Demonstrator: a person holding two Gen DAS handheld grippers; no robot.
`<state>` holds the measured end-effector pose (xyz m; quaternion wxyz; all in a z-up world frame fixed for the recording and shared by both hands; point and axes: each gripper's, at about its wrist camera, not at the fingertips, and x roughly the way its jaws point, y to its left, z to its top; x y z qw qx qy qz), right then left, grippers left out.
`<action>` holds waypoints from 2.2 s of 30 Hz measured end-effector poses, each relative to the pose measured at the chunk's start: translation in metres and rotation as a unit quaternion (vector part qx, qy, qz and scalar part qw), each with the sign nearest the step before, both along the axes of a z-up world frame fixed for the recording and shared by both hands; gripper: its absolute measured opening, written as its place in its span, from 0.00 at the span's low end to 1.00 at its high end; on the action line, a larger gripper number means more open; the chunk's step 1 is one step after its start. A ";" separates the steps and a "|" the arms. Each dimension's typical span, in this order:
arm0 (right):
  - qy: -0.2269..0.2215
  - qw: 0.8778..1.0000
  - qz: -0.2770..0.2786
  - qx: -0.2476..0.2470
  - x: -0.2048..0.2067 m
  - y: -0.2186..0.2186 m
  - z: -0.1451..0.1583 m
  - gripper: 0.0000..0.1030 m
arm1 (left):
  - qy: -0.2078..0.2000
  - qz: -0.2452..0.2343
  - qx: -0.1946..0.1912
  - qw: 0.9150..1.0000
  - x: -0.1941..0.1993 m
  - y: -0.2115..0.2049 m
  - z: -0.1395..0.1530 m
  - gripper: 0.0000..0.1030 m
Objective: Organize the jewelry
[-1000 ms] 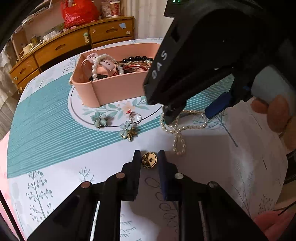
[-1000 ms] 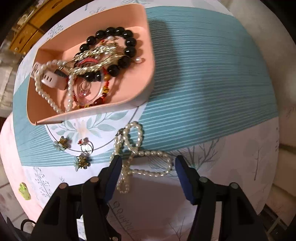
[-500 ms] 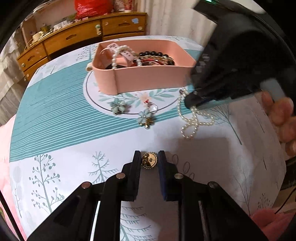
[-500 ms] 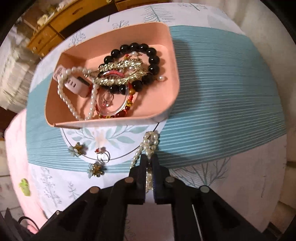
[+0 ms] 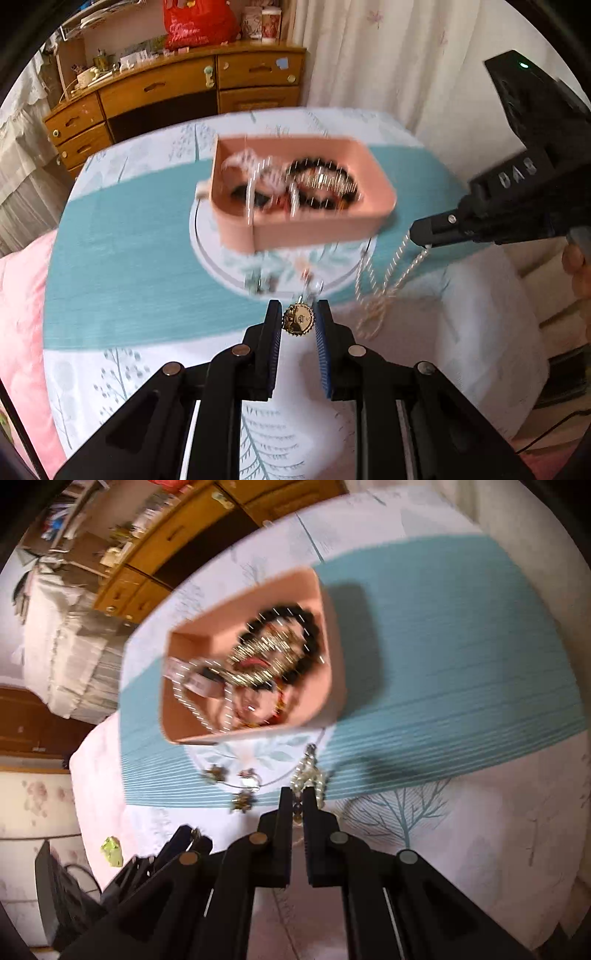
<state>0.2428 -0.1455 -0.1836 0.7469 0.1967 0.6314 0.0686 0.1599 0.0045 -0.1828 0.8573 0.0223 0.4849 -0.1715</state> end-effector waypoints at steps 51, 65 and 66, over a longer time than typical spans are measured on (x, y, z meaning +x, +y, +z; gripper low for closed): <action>-0.255 0.949 0.176 -0.053 -0.020 -0.026 0.024 0.64 | -0.003 0.133 -0.023 0.991 0.089 0.039 -0.006 0.90; -0.293 0.851 0.392 -0.193 -0.079 0.045 -0.035 0.66 | 0.056 0.085 0.004 0.995 0.058 0.055 -0.037 0.90; -0.293 0.845 0.401 -0.199 -0.081 0.048 -0.039 0.66 | 0.054 0.078 0.008 0.995 0.056 0.053 -0.037 0.90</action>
